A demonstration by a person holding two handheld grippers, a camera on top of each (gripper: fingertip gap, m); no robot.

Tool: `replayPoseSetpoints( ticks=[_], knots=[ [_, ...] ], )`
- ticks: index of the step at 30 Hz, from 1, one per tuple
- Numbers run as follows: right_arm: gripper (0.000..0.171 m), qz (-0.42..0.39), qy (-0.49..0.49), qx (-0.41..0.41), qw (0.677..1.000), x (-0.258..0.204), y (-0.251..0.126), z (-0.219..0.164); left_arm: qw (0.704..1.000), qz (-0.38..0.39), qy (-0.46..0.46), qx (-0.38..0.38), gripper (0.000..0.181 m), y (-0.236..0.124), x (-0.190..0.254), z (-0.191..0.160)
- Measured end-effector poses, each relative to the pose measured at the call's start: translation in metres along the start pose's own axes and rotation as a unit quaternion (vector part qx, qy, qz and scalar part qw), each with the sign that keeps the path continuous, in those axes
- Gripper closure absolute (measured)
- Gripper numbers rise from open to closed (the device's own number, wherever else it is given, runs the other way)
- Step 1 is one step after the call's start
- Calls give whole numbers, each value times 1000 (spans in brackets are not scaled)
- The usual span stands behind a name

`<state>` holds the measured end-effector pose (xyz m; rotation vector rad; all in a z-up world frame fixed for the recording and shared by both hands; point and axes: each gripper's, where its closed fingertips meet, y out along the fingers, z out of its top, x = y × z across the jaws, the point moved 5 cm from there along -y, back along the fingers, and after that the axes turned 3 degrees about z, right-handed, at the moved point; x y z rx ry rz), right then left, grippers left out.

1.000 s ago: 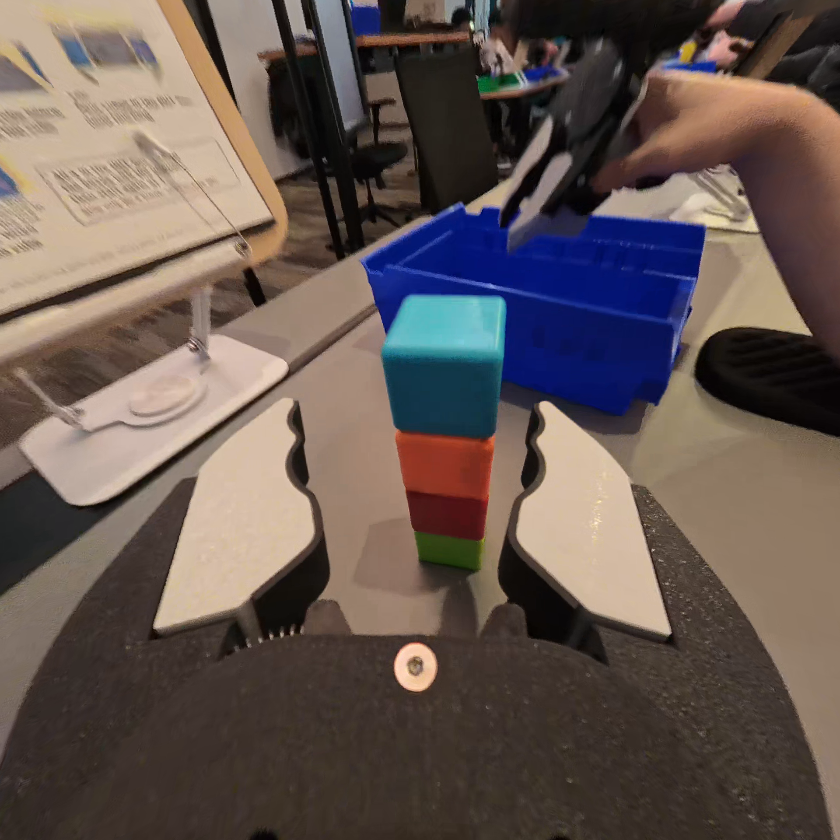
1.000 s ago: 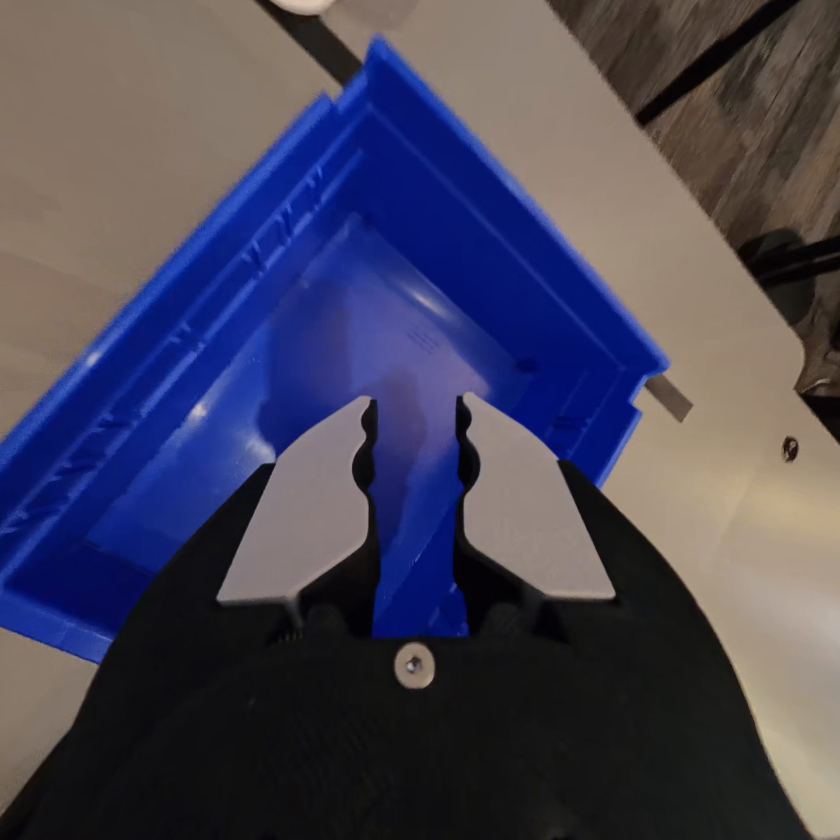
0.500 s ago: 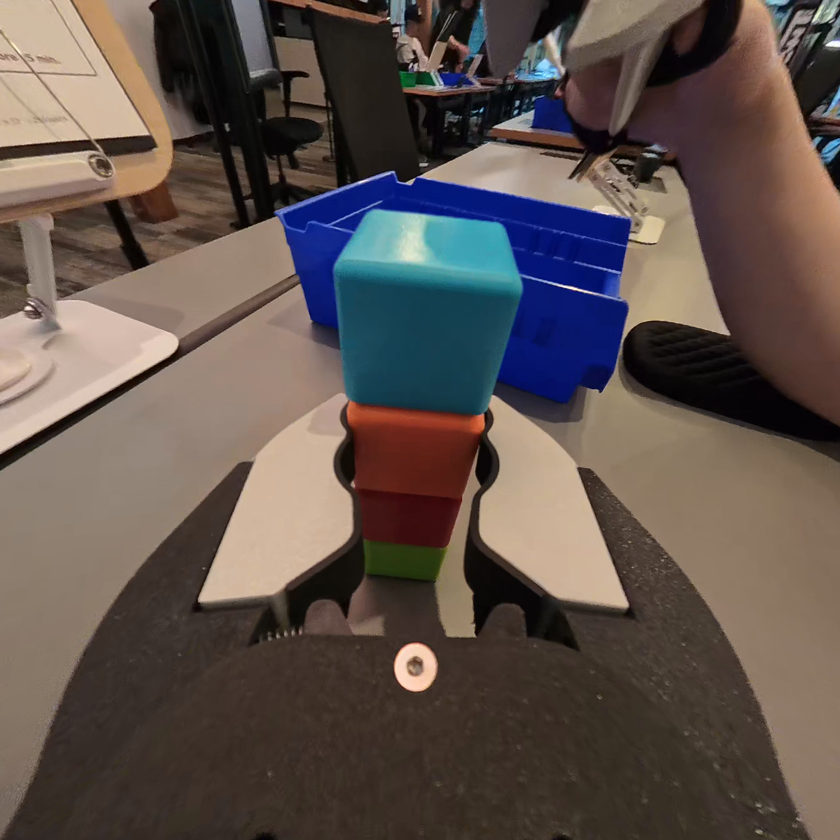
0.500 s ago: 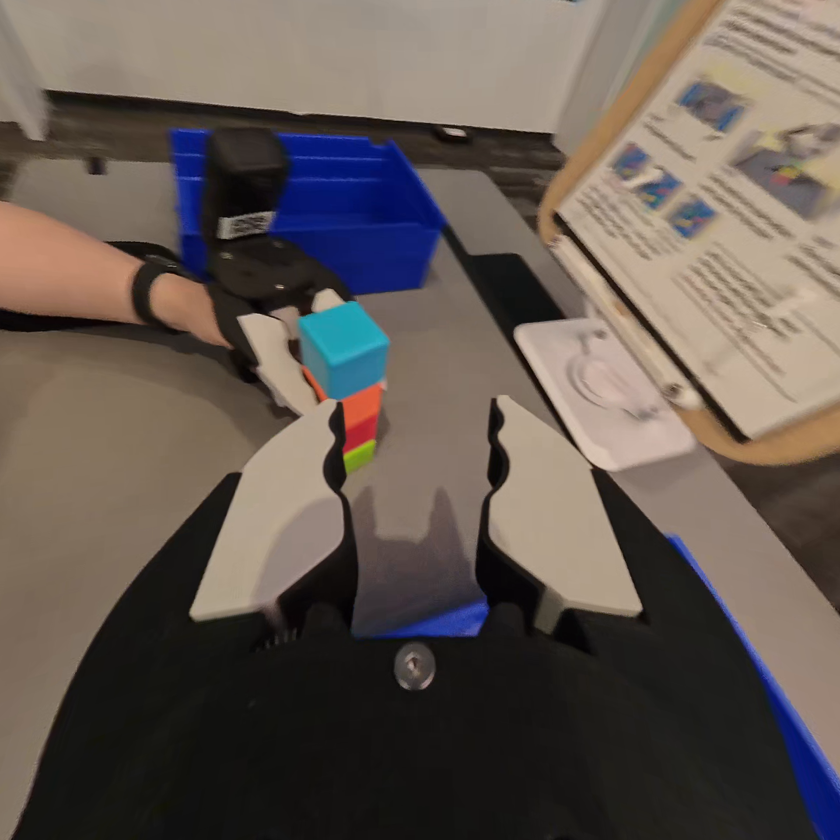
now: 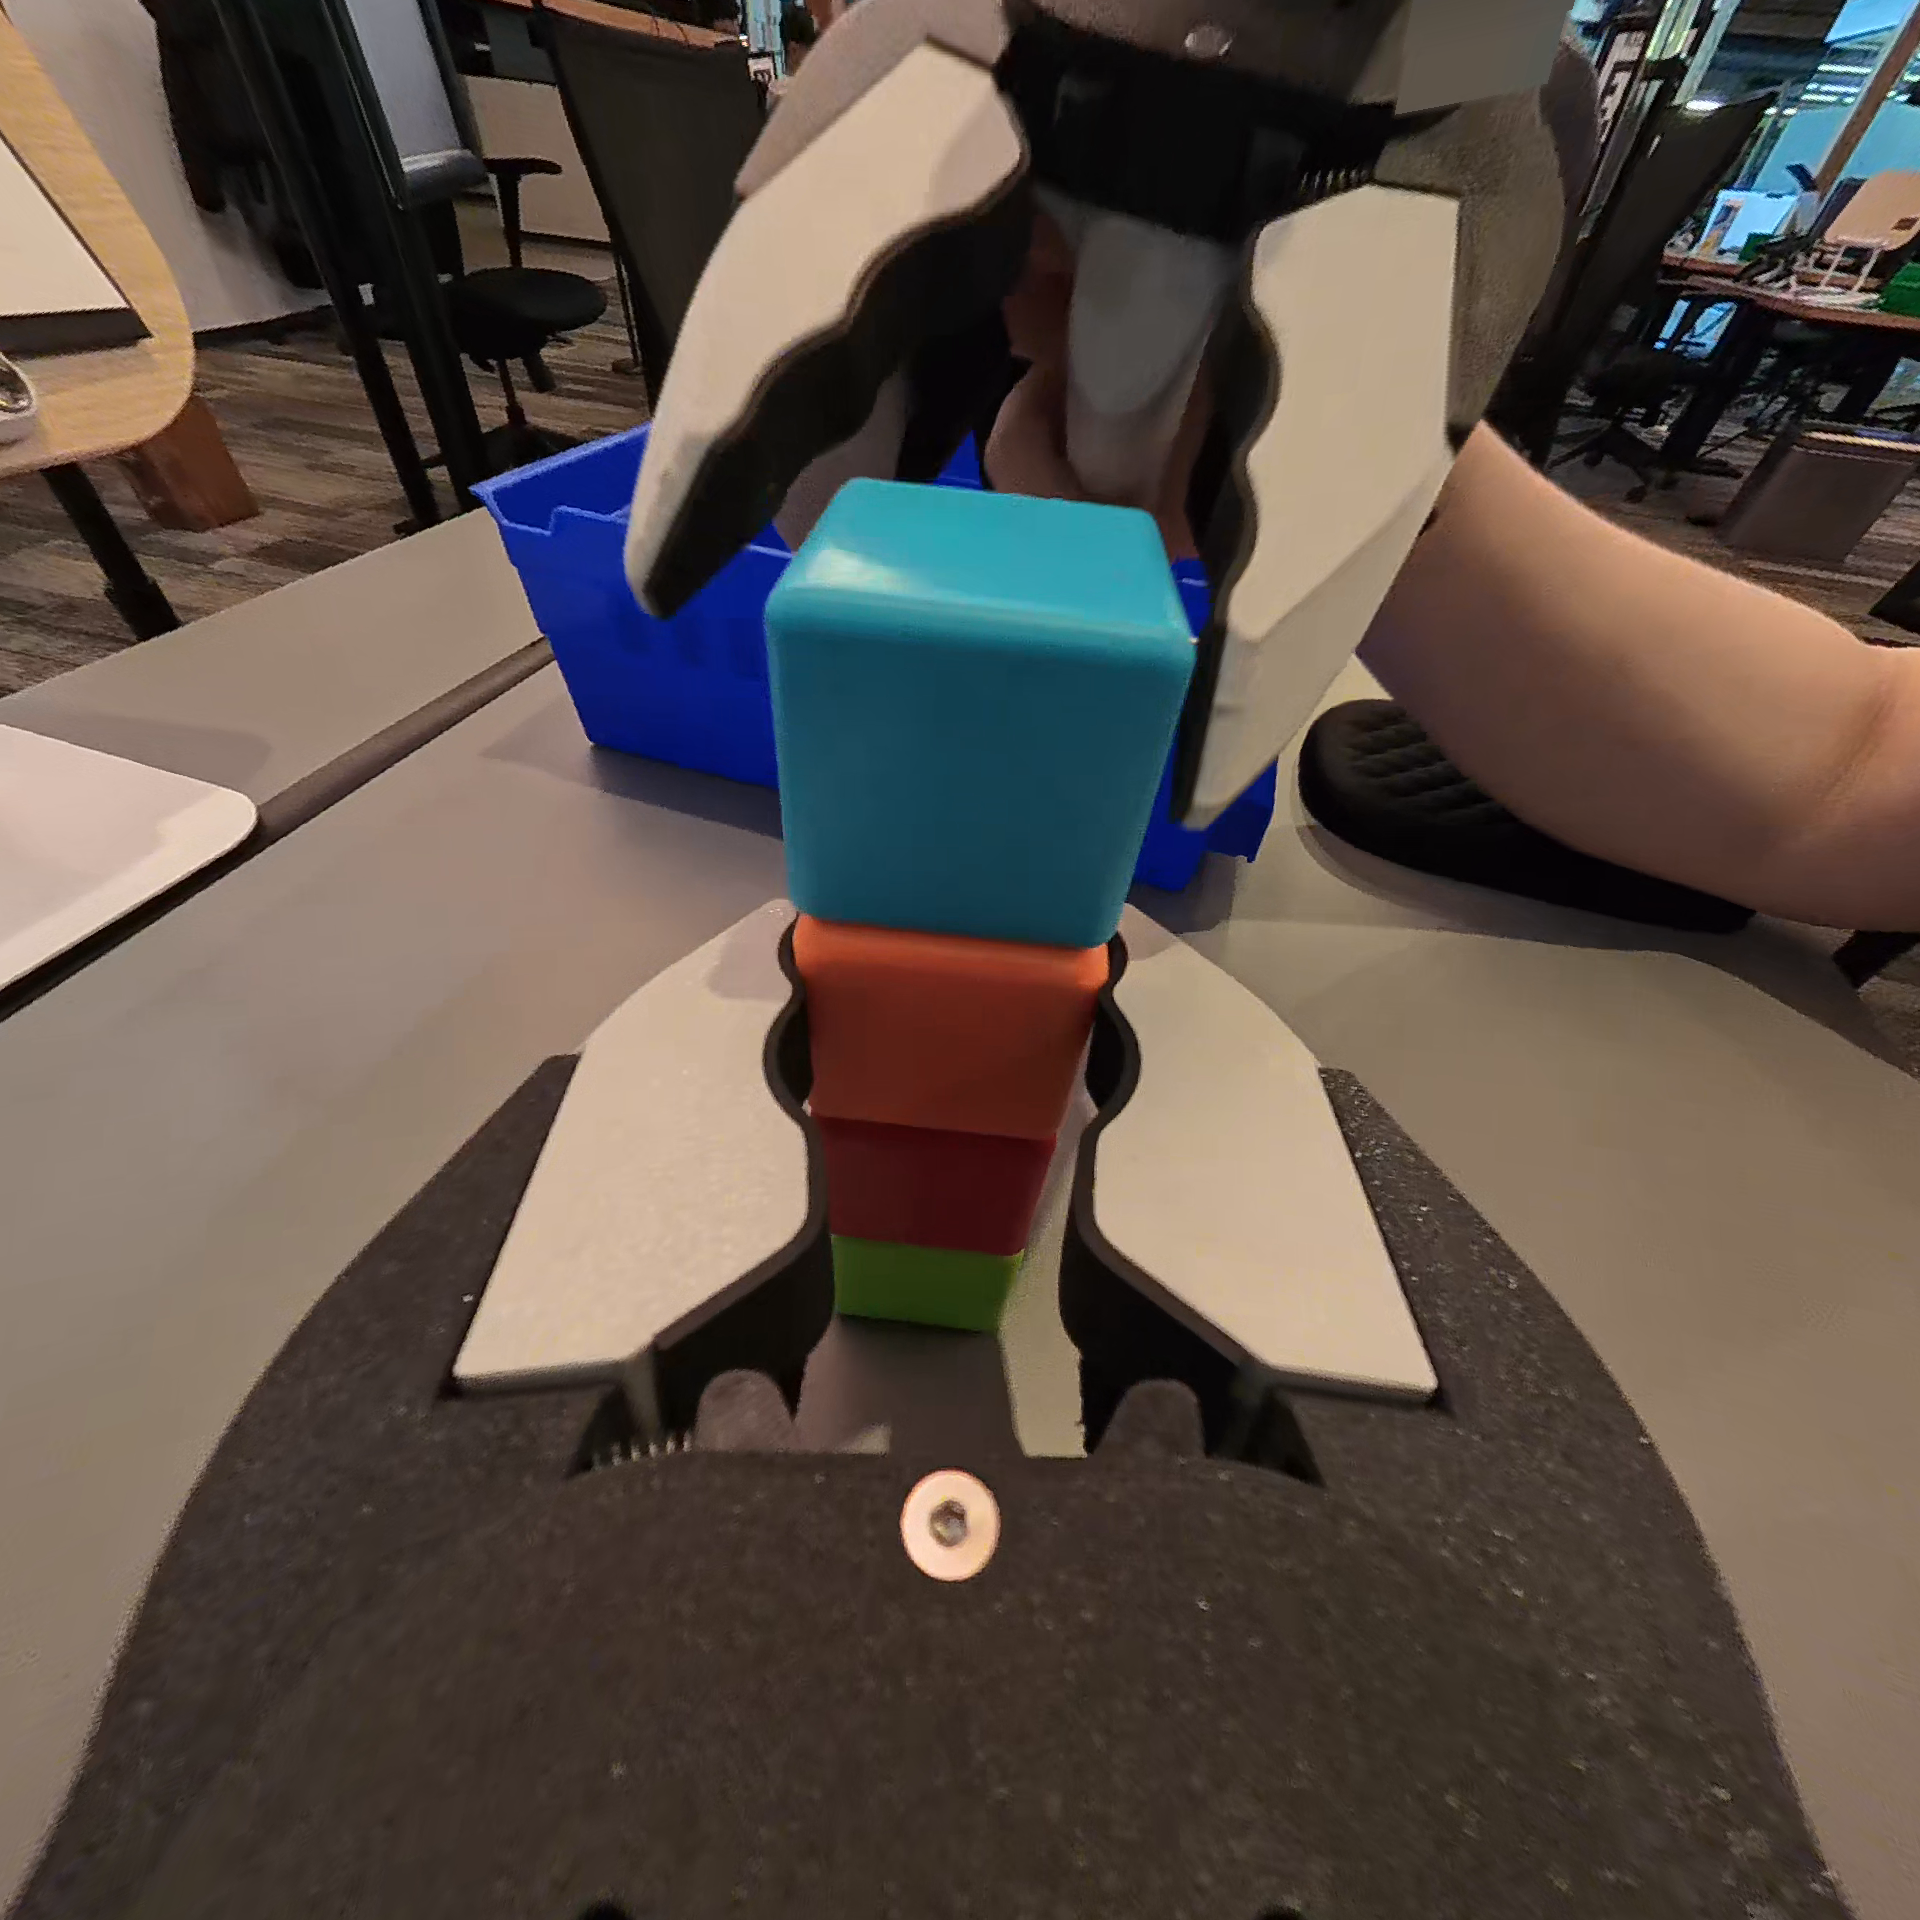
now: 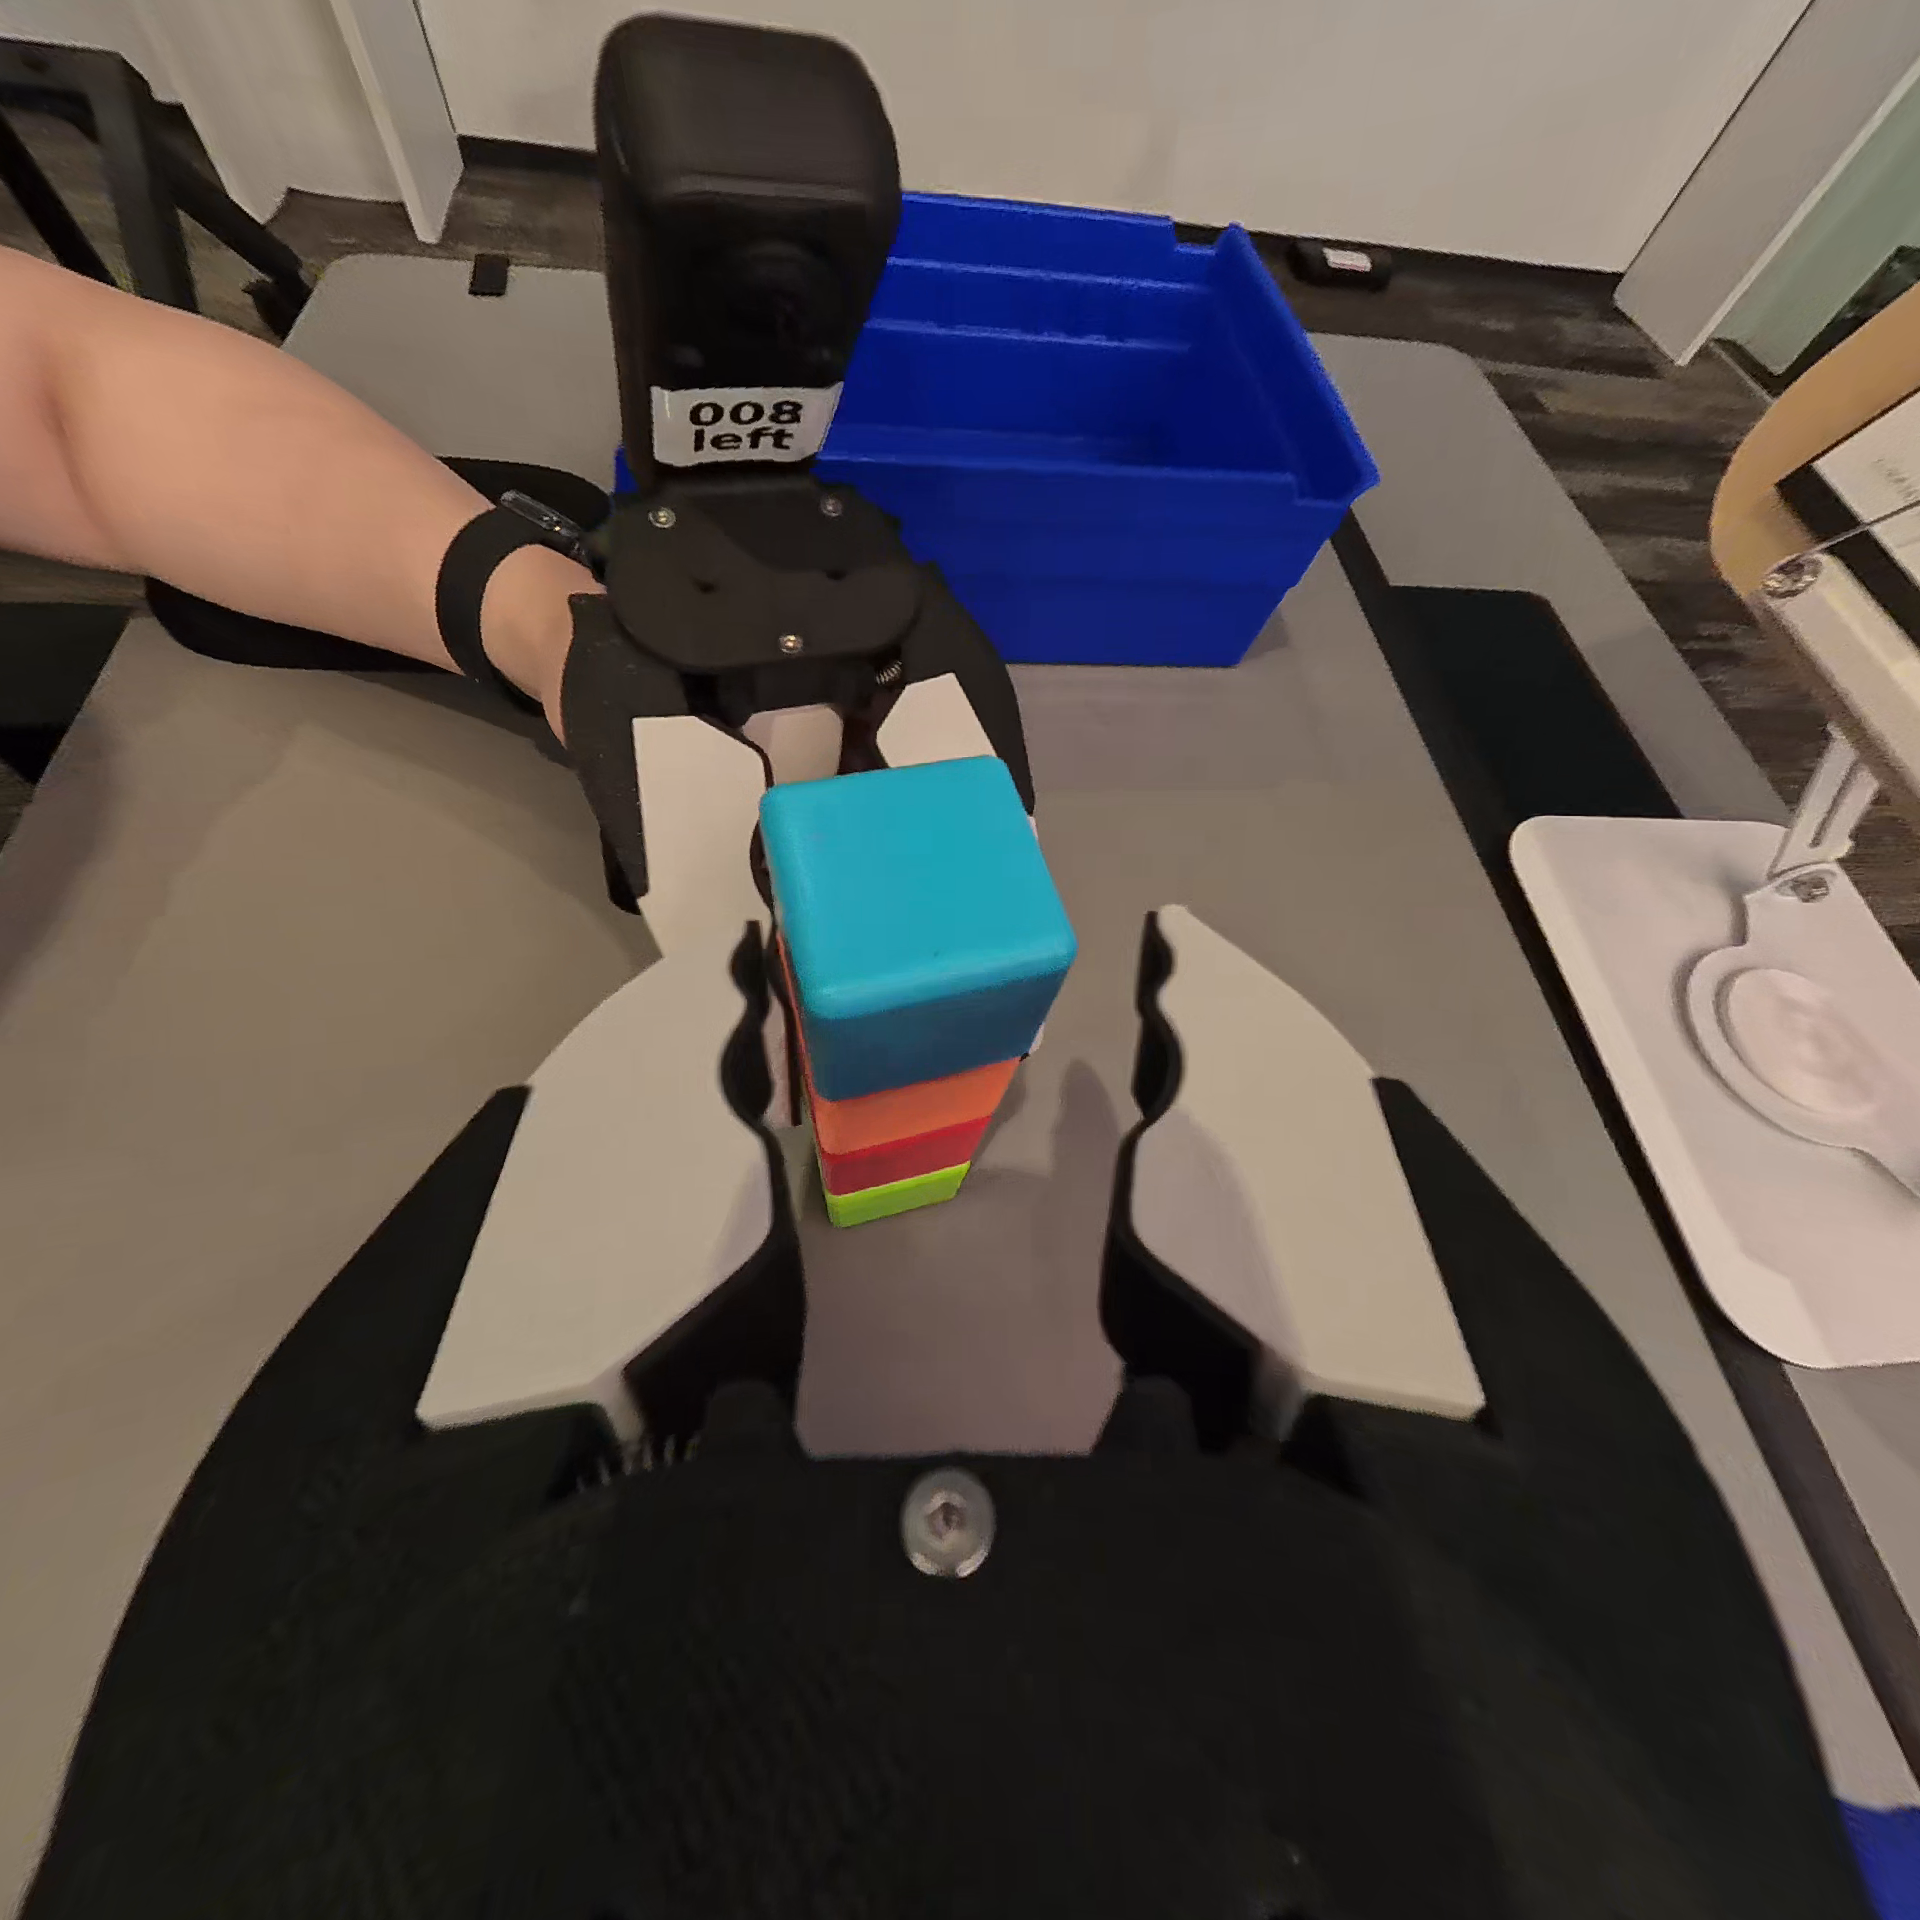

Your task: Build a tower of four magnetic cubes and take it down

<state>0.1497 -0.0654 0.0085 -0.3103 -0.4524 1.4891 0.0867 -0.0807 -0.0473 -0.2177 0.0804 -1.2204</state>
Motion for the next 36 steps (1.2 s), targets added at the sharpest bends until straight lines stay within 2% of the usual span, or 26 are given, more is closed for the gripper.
replayPoseSetpoints(
  ticks=[1, 2, 10, 16, 19, 21, 24, 27, 31, 36],
  knots=[
    [115, 11, -1, 1, 1000, -2, 1, -1, 1000, 1, 1, 0, 131, 0, 0, 0],
    [118, 21, 0, 5, 1000, -3, 2, -1, 1000, -1, 0, -1, 131, 0, 1, 0],
    [120, 37, 14, 13, 999, -4, 1, -1, 1000, 2, 9, -9, 131, 0, 1, 0],
    [120, 15, 4, 21, 1000, -3, -2, 6, 1000, 2, 1, -12, 132, 0, -1, 0],
    [120, -1, 23, 80, 996, 3, -29, 24, 1000, 2, 4, -13, 131, -1, -1, 0],
    [120, -98, 22, 66, 993, 22, -63, 23, 1000, 4, 14, -15, 131, 0, 2, 0],
    [120, -273, 102, 35, 956, 63, -127, -4, 1000, 8, 11, -11, 131, 1, 2, 0],
    [120, -374, 205, 41, 904, 96, -169, -51, 1000, 11, 10, -8, 132, 2, 2, 0],
    [120, -411, 293, -66, 861, 124, -162, -130, 1000, 14, 12, -10, 132, 2, 2, 0],
    [120, -376, 328, -140, 855, 134, -120, -180, 1000, 13, 12, -11, 132, 3, 1, 0]
  ],
)
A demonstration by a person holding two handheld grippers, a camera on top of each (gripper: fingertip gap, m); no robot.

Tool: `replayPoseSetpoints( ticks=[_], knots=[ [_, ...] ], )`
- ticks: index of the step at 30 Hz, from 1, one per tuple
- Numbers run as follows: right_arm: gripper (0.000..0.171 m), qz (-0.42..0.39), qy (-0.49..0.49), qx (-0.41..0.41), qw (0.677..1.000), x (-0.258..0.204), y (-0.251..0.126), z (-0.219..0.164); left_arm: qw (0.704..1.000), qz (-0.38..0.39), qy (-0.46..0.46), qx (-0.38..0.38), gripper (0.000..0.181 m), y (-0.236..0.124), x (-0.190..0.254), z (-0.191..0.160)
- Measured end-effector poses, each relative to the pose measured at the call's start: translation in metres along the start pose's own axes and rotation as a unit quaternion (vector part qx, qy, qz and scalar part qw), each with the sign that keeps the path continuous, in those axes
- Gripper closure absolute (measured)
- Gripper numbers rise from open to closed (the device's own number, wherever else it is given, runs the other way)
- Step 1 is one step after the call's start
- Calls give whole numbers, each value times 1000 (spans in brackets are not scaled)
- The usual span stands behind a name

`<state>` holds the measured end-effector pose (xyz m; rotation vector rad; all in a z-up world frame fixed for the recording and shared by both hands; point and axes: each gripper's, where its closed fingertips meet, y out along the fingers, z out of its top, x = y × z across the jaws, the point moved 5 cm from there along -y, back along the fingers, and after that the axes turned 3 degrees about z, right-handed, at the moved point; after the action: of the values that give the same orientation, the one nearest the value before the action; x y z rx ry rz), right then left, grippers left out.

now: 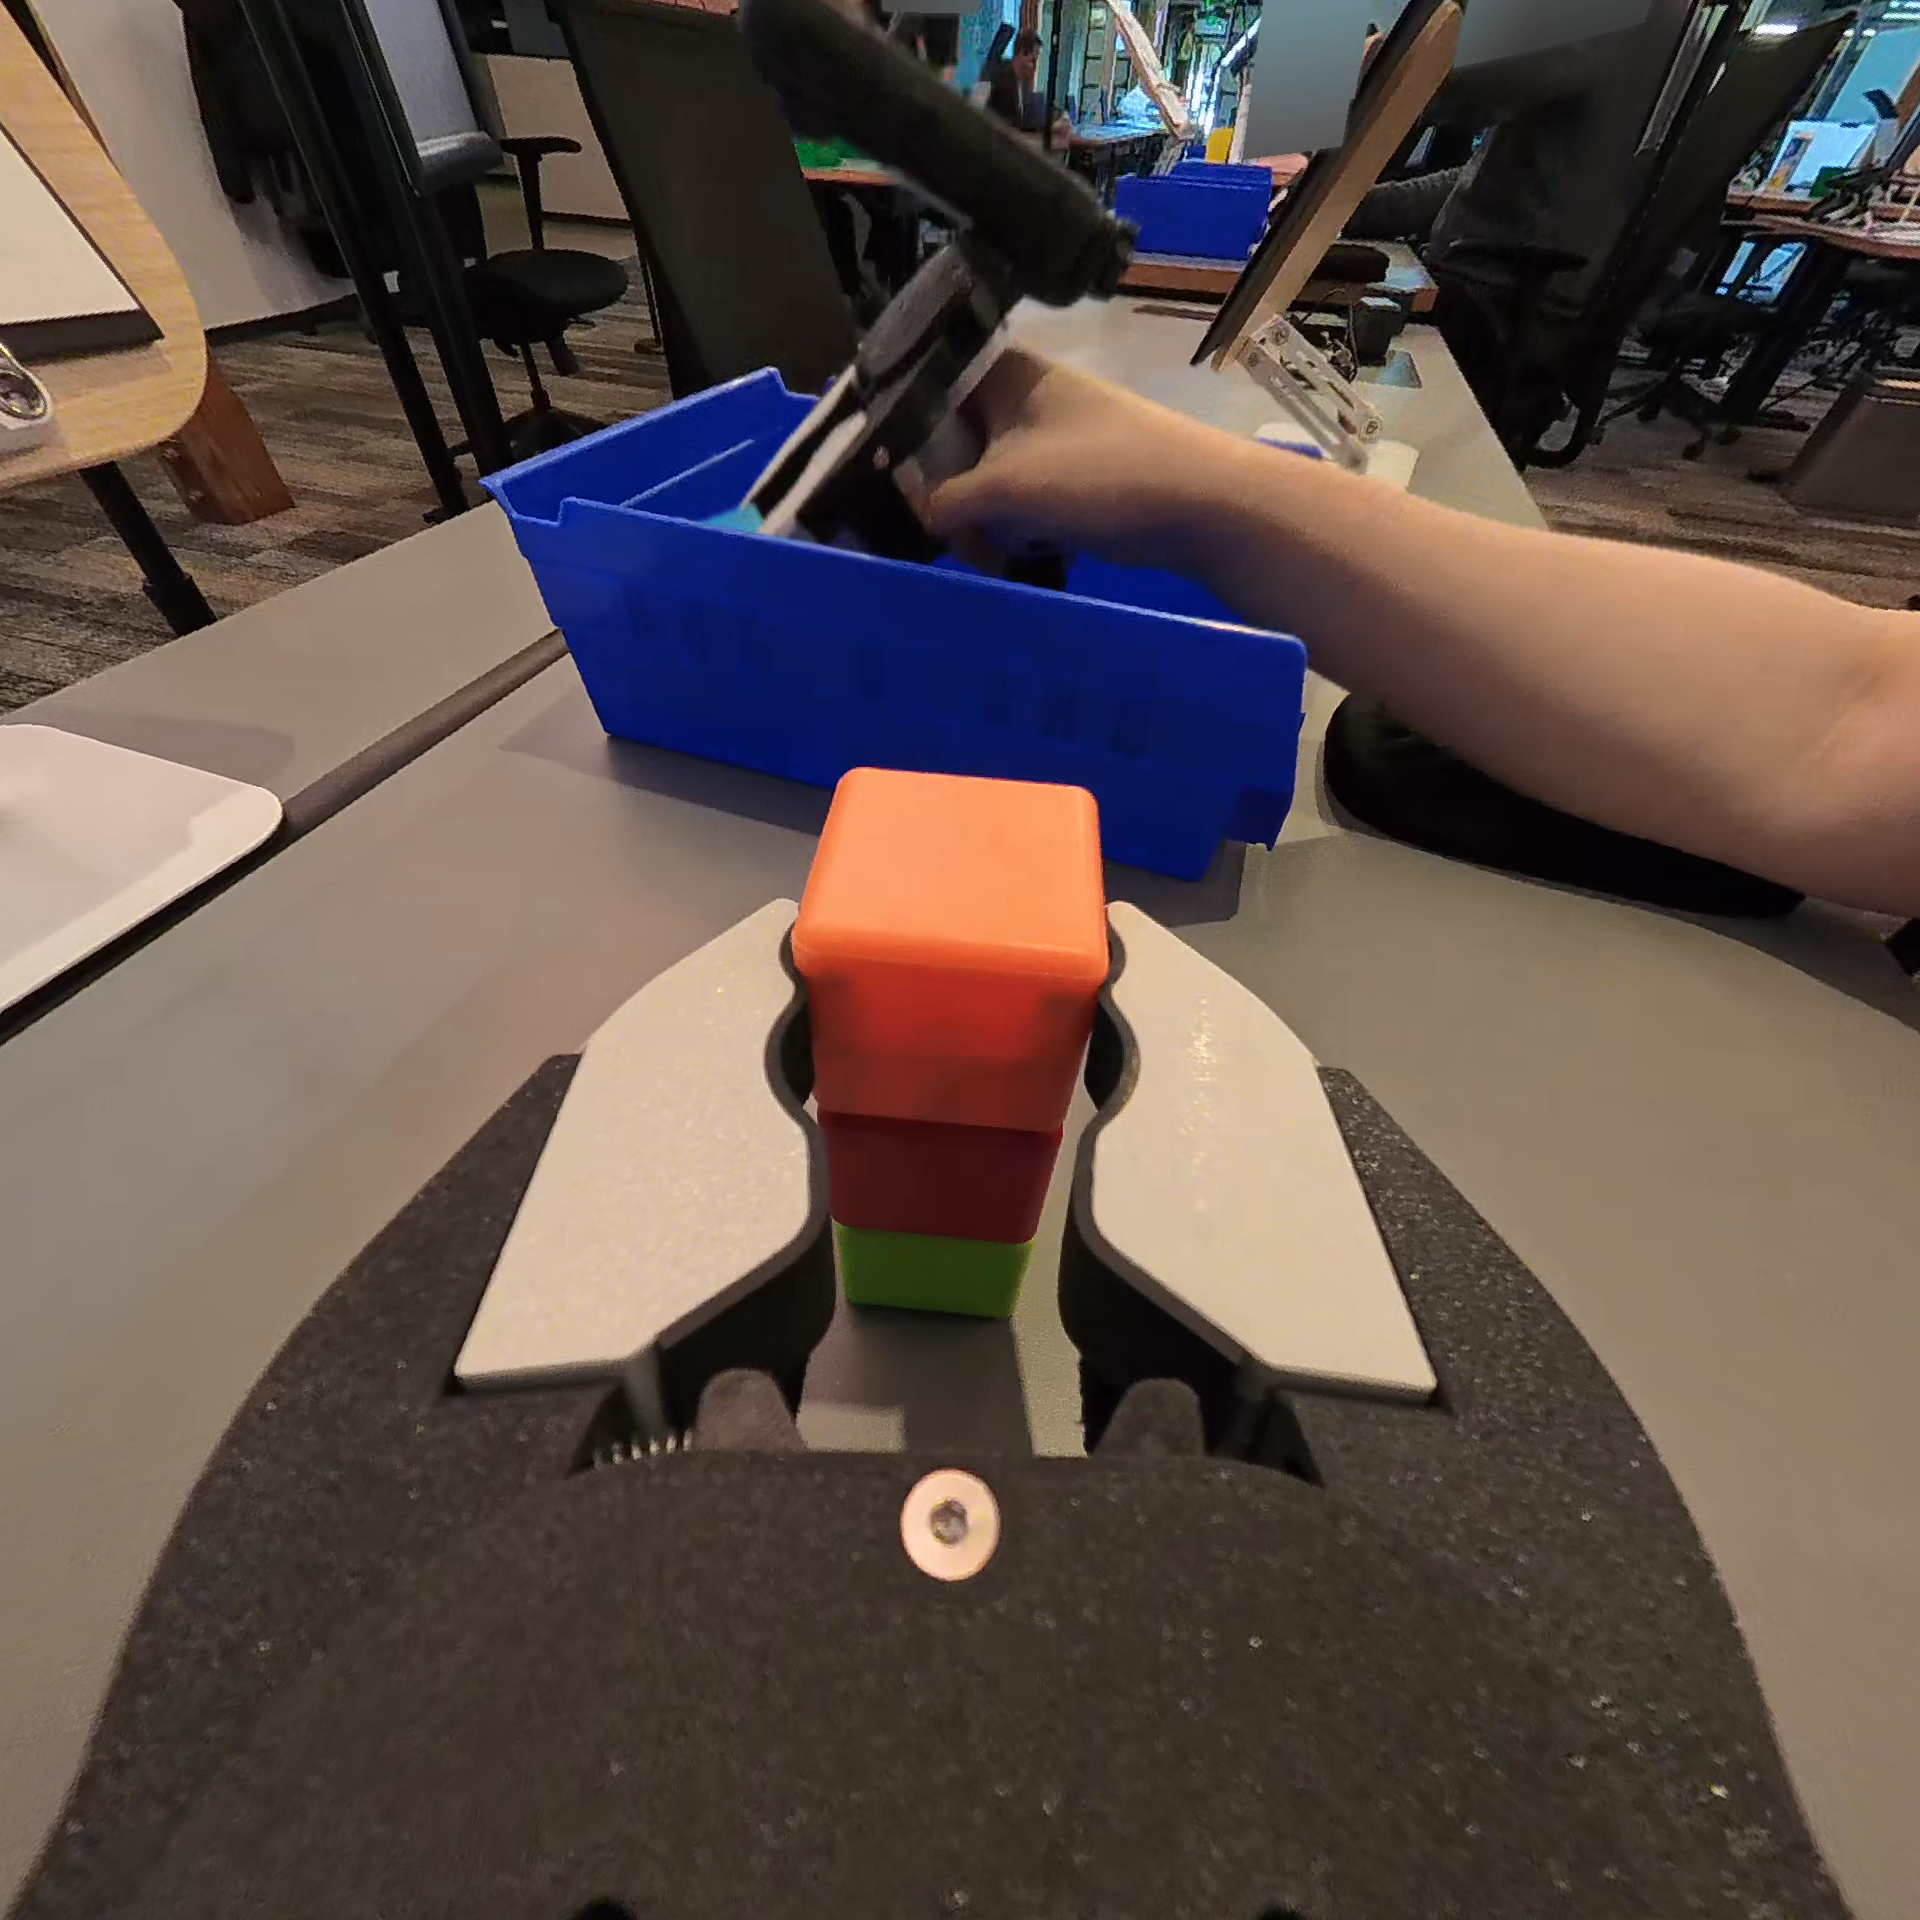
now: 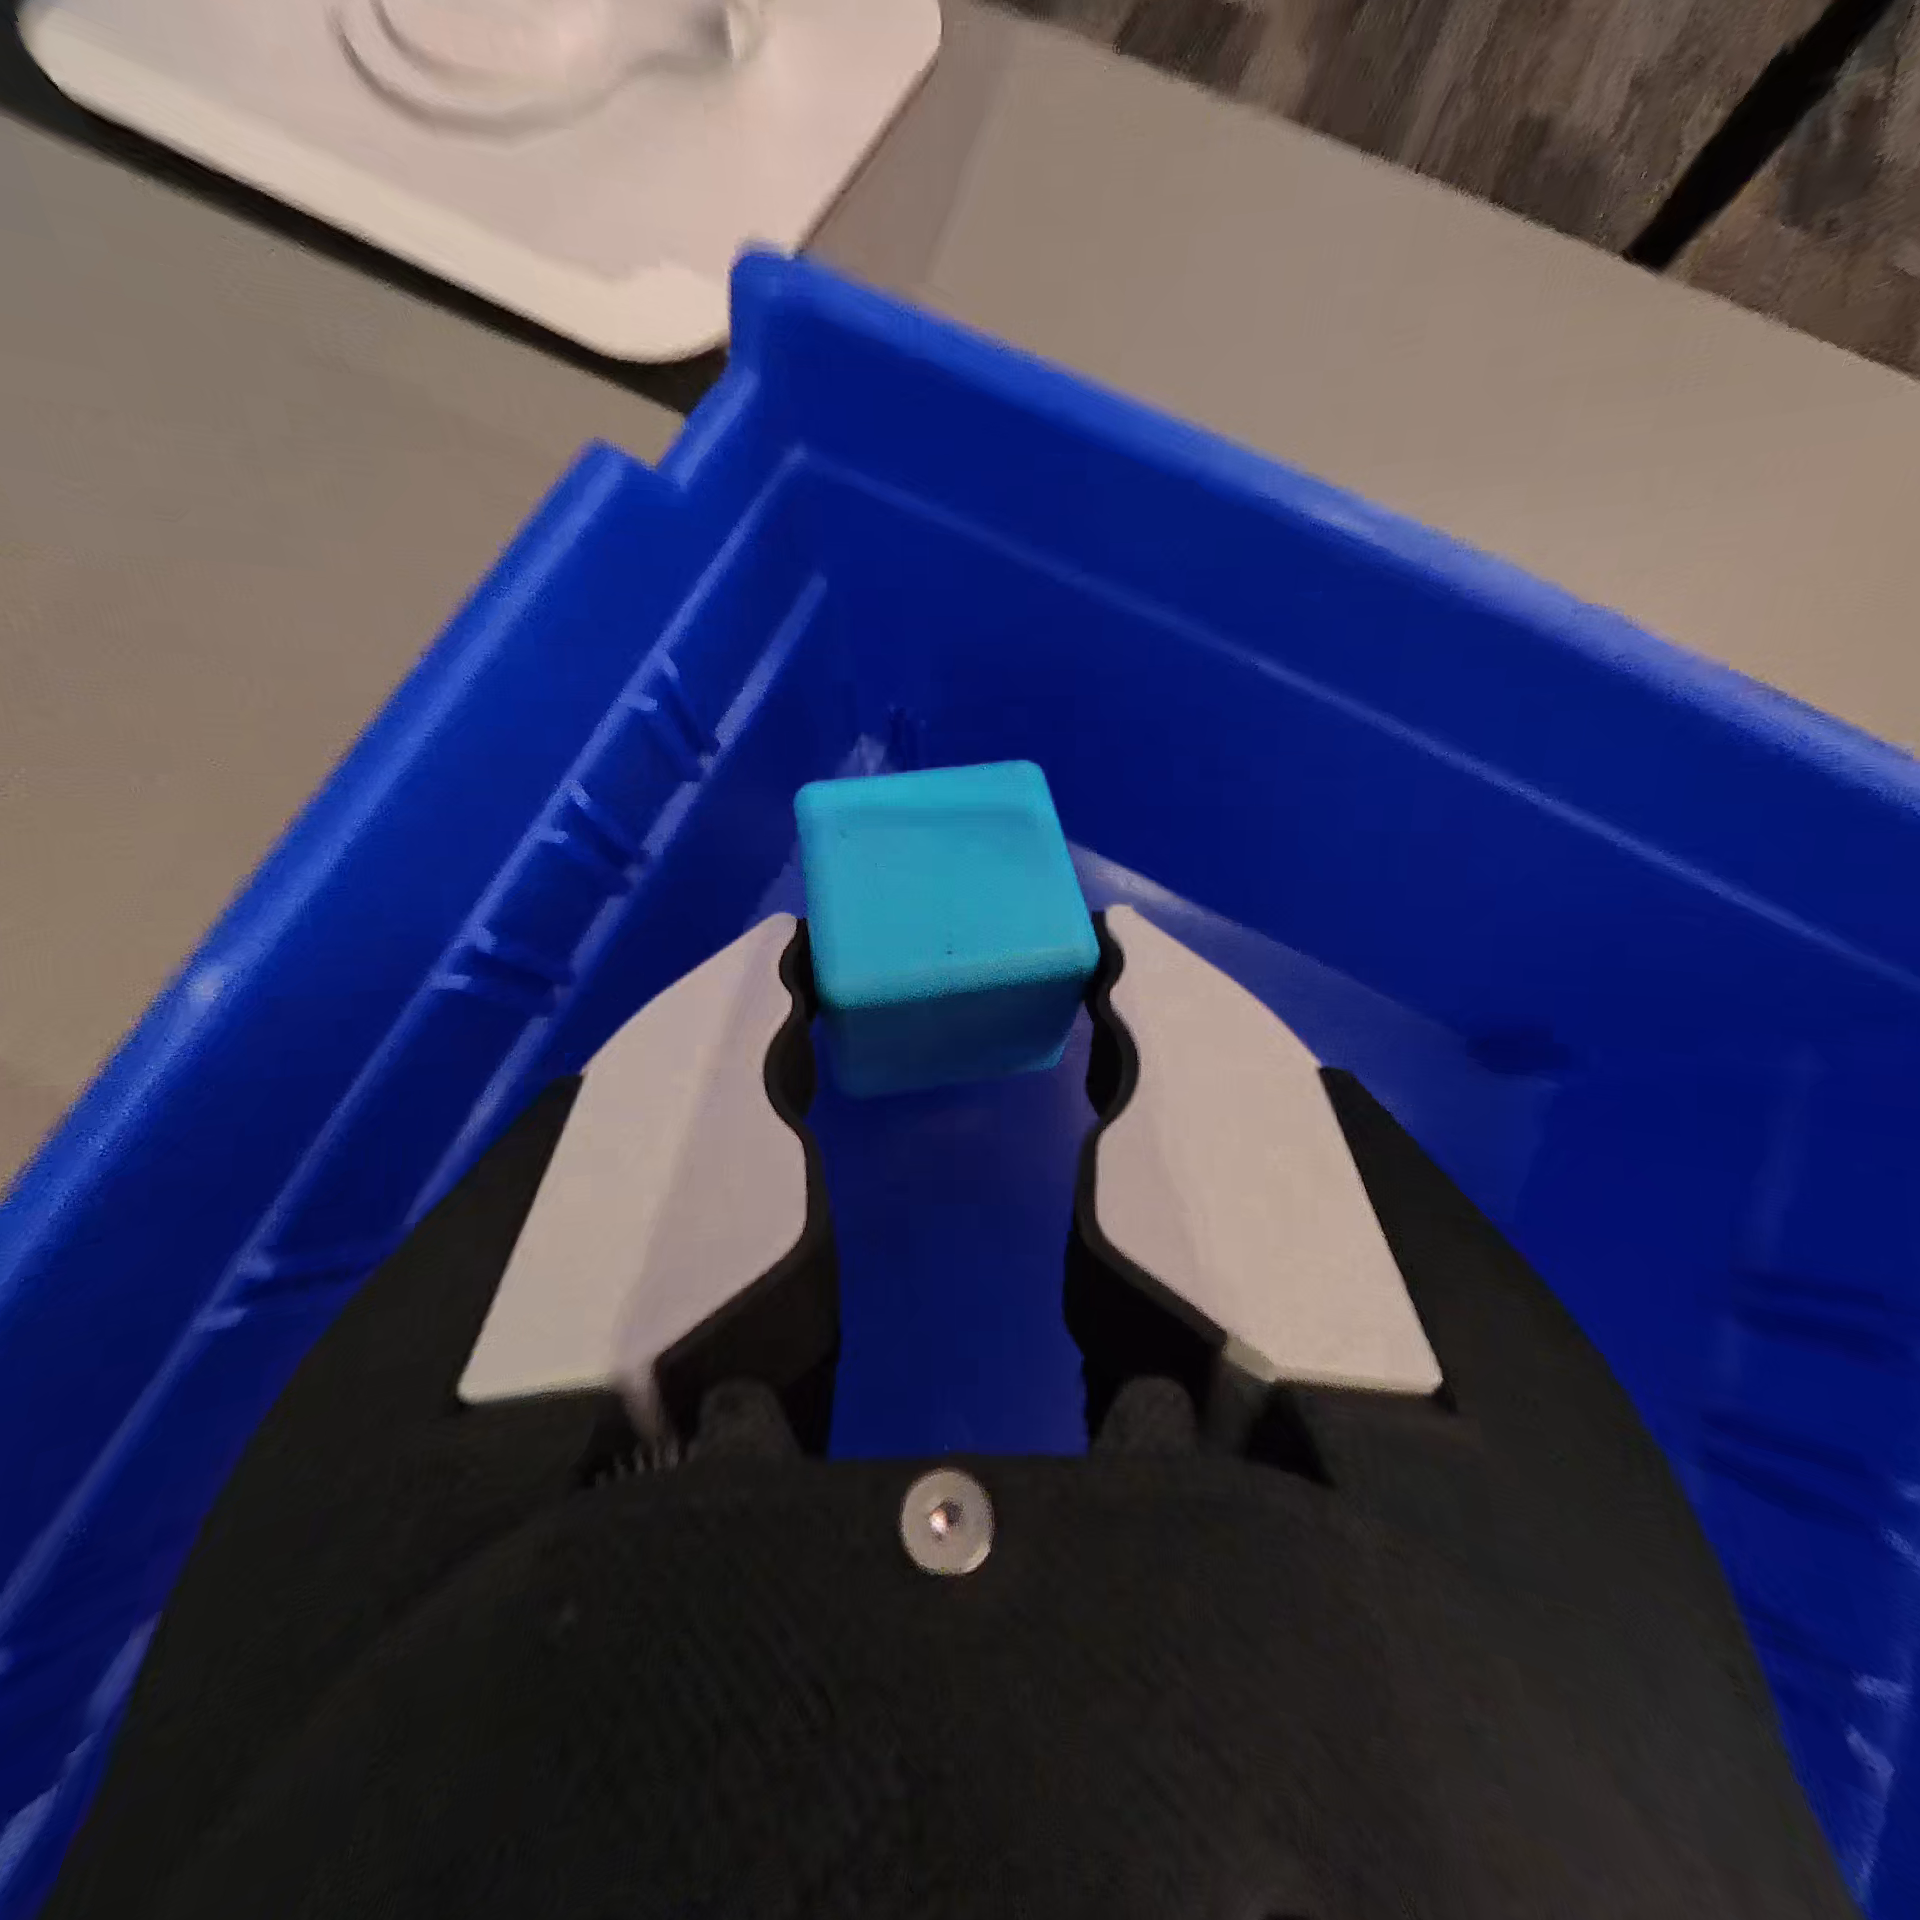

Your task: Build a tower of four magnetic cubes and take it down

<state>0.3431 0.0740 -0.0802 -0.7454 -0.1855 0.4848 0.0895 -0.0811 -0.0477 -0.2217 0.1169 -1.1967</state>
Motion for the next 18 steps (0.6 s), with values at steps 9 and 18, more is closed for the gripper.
replayPoseSetpoints(
  ticks=[9, 18],
  knots=[
    [115, -35, -57, -60, 996, -7, 24, -13, 999, 8, -14, -52, 113, 6, -1, -14],
    [110, -58, -107, 2, 993, 4, -34, 17, 990, 28, 14, -141, 120, 11, -2, -42]
  ],
)
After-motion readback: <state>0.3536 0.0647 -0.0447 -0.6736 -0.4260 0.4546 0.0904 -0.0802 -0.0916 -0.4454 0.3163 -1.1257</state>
